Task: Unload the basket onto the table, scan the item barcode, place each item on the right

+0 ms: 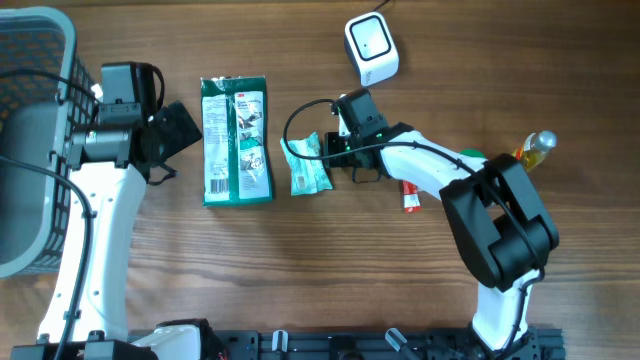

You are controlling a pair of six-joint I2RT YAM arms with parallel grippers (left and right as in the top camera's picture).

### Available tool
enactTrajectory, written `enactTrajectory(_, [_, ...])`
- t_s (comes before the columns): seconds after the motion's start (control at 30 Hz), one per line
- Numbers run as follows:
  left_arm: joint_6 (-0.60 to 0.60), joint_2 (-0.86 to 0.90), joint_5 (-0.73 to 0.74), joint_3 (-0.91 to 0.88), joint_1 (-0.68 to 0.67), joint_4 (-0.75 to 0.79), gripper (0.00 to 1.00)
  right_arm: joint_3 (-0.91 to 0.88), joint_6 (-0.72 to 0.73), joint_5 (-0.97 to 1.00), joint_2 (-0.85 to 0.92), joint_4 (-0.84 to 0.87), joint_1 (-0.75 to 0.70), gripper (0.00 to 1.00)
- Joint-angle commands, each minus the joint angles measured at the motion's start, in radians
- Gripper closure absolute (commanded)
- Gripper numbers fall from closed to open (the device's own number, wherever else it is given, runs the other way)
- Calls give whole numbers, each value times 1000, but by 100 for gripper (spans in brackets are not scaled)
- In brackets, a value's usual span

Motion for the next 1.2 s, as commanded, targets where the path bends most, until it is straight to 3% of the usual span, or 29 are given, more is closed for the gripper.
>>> enactTrajectory(0.0, [8, 2, 2, 0, -5, 2, 0, 1, -3, 32, -102, -3, 6, 94])
enactTrajectory(0.3, [8, 2, 2, 0, -5, 2, 0, -18, 104, 32, -106, -161, 10, 95])
enactTrajectory(0.53, [8, 2, 2, 0, -5, 2, 0, -135, 164, 8, -102, -154, 15, 91])
enactTrajectory(0.77, [8, 2, 2, 0, -5, 2, 0, -145, 163, -203, -102, -160, 56, 87])
enactTrajectory(1.17, [8, 2, 2, 0, -5, 2, 0, -130, 142, -200, -134, -237, 178, 83])
